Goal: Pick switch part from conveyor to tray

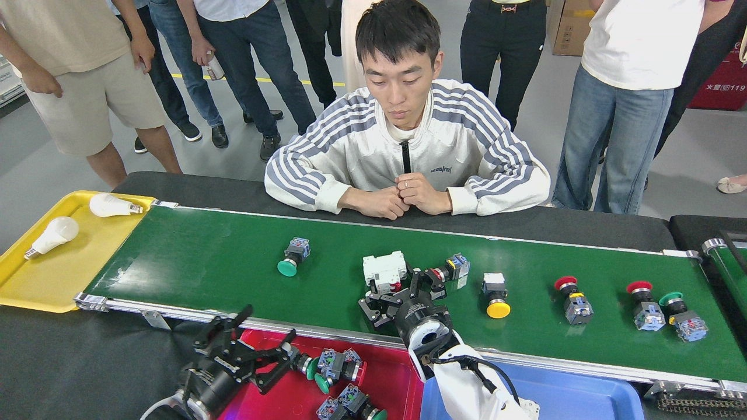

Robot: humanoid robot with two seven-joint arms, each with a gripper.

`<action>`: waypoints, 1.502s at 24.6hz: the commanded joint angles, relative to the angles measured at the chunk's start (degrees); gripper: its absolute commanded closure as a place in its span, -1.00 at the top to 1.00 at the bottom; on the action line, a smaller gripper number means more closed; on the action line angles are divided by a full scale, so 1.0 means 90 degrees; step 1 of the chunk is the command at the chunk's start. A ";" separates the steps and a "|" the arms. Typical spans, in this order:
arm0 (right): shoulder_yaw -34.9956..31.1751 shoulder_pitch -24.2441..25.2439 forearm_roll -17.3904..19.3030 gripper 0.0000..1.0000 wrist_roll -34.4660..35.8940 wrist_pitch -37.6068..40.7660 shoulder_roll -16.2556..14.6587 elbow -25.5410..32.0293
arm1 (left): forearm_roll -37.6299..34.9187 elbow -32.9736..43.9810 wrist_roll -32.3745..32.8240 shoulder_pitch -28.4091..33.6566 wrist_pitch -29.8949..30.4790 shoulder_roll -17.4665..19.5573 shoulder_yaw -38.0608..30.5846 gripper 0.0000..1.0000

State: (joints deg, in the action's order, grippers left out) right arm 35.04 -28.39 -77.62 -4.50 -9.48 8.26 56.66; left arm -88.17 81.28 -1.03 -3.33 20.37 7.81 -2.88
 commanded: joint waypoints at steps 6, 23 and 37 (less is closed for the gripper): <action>0.0033 0.1815 -0.0077 -0.97 0.0110 0.0633 -0.1317 0.3254 | 0.0031 0.0012 -0.0022 -0.0079 -0.0232 0.0119 -0.0285 1.00; -0.2223 0.4873 0.0382 0.98 0.2239 0.0604 -0.2568 0.4329 | 0.0022 -0.3005 -0.0540 -0.1534 -0.0408 0.1076 -0.1047 0.97; -0.2409 0.3877 0.0304 0.97 0.0657 0.0546 -0.1562 0.4290 | 0.0012 -0.4598 -0.1175 -0.2443 -0.0398 0.1007 -0.0901 -0.77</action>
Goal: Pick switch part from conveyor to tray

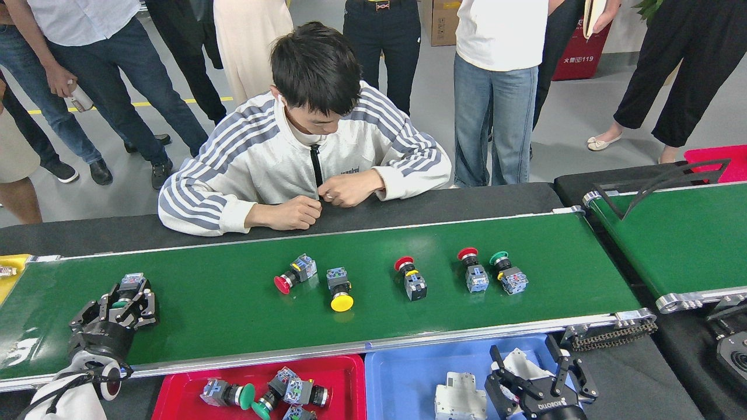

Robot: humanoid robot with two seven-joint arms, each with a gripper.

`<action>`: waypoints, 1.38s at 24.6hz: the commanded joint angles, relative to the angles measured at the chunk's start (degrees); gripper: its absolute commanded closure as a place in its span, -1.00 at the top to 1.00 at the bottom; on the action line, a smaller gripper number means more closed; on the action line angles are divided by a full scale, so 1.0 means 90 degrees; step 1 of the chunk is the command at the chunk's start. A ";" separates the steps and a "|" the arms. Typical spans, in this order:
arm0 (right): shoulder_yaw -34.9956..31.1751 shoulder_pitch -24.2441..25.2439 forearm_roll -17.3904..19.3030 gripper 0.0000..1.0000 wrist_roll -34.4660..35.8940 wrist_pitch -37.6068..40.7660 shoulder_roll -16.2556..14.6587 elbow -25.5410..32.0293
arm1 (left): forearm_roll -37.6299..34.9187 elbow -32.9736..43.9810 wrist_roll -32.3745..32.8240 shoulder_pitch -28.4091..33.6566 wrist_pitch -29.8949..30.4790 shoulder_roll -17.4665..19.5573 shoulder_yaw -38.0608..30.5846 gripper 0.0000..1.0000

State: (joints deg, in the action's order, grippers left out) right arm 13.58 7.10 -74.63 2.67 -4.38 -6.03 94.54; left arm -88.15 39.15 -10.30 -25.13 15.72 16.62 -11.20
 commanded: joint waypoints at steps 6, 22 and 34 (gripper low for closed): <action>-0.0044 -0.0242 -0.0302 0.95 -0.0170 -0.0647 0.0005 -0.0202 | 0.0146 0.3629 -0.0037 0.2138 0.2882 -0.0186 0.0131 -0.61; 0.0015 -0.2098 0.0079 0.97 -0.0932 0.0906 0.0054 -0.1989 | 0.0097 0.5728 0.0558 0.3690 0.2120 -0.1231 -0.0035 1.00; 0.0318 -0.2391 0.0011 -0.97 -0.1059 0.0994 0.0064 -0.2194 | 0.0097 0.2838 0.0539 0.0966 0.2042 -0.0440 0.0316 1.00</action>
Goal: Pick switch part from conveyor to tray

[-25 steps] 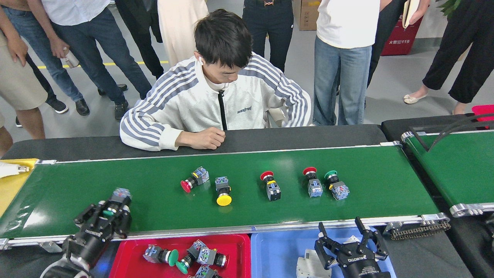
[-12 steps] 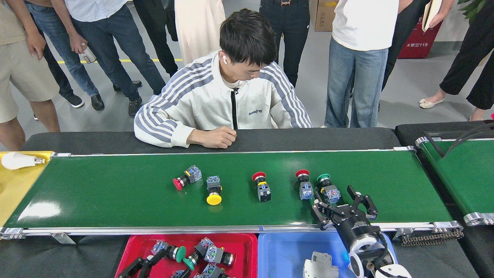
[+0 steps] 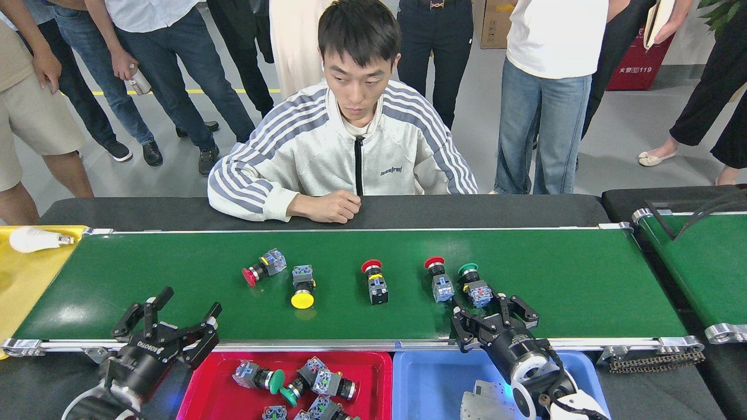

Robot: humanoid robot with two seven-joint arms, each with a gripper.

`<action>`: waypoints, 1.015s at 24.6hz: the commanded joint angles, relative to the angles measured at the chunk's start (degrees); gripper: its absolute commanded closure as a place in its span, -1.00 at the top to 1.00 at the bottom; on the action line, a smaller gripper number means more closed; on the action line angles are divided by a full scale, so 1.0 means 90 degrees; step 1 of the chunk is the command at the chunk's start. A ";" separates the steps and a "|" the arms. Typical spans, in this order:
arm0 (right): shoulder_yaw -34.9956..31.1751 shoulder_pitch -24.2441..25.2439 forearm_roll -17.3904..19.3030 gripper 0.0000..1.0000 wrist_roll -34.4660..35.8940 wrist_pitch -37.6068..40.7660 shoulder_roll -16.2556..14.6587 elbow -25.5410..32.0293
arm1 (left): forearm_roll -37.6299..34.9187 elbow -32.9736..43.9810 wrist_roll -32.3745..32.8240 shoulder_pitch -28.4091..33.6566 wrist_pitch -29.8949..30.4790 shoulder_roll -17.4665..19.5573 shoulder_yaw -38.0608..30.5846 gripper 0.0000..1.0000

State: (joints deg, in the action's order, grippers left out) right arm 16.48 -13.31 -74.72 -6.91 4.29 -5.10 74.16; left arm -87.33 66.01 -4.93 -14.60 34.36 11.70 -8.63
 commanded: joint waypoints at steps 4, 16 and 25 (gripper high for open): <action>0.0015 -0.0132 0.0011 -0.97 0.0045 0.0920 0.0029 0.0383 | -0.0014 -0.0840 -0.0077 -0.0605 -0.0059 0.0126 0.0032 1.00; 0.1753 -0.0161 -0.0174 1.00 0.0006 0.4308 0.0732 0.0851 | -0.0043 -0.2949 -0.0458 -0.1737 -0.0820 0.0243 0.0344 0.88; -0.0795 0.0502 0.0119 1.00 0.0084 0.2473 0.0976 0.1408 | 0.0250 -0.2862 -0.0516 -0.1308 -0.0117 0.0351 0.0295 -0.73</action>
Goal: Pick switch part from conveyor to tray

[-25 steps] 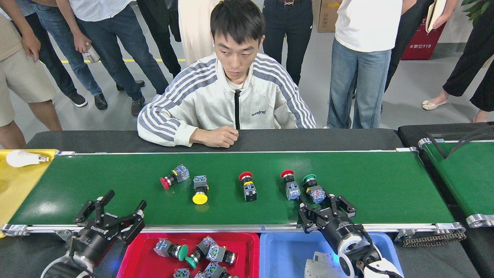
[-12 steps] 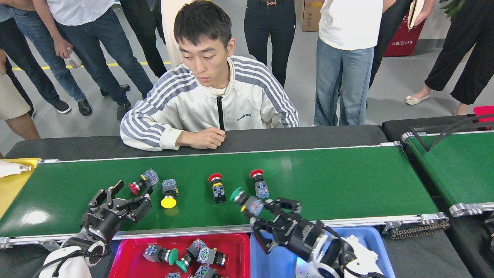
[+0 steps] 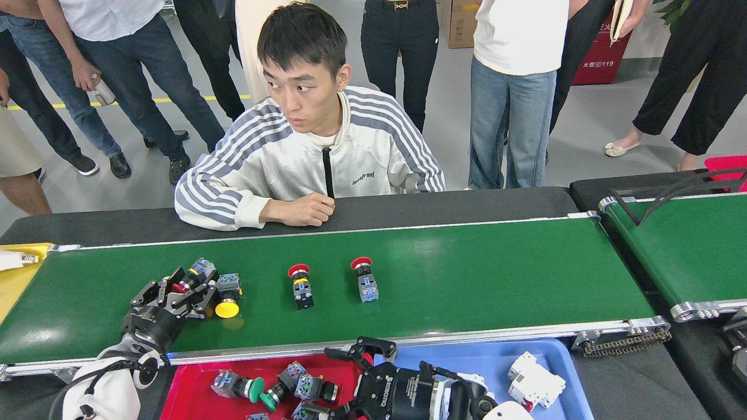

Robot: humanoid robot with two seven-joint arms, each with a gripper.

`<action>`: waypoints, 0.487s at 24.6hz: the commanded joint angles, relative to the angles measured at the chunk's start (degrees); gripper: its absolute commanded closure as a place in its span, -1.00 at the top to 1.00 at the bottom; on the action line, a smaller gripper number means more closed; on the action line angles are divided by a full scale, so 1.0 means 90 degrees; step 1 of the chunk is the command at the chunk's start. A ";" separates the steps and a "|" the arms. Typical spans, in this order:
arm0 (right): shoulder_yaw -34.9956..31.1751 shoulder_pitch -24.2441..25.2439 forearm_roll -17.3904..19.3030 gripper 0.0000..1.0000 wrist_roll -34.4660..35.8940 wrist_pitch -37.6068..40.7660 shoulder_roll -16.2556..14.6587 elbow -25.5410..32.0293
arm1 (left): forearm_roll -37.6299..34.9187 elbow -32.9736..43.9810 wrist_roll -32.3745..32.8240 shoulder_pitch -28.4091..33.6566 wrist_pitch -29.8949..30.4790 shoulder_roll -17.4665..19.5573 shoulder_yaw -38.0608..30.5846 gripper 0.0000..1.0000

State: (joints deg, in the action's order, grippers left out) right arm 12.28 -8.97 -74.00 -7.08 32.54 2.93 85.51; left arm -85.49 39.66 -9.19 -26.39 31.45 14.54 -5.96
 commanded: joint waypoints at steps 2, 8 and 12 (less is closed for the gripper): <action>-0.1306 0.0245 0.0038 1.00 0.0347 -0.1808 0.0202 0.0343 | 0.0133 0.0613 -0.0044 0.0314 0.0432 0.0015 0.0017 -0.79; -0.2097 0.0470 0.0029 1.00 0.0874 -0.3791 -0.0863 0.0333 | 0.0358 0.3738 0.0083 0.2473 0.0910 -0.0181 0.0047 -0.77; -0.2136 0.0567 0.0038 1.00 0.0884 -0.3810 -0.1116 0.0333 | 0.0348 0.5281 0.0708 0.3527 0.0871 -0.0786 -0.0012 -0.20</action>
State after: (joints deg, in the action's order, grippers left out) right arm -6.57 -3.41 -73.79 0.21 -0.74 -6.47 87.67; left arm -82.60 84.04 -5.22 4.92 39.18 8.33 -5.60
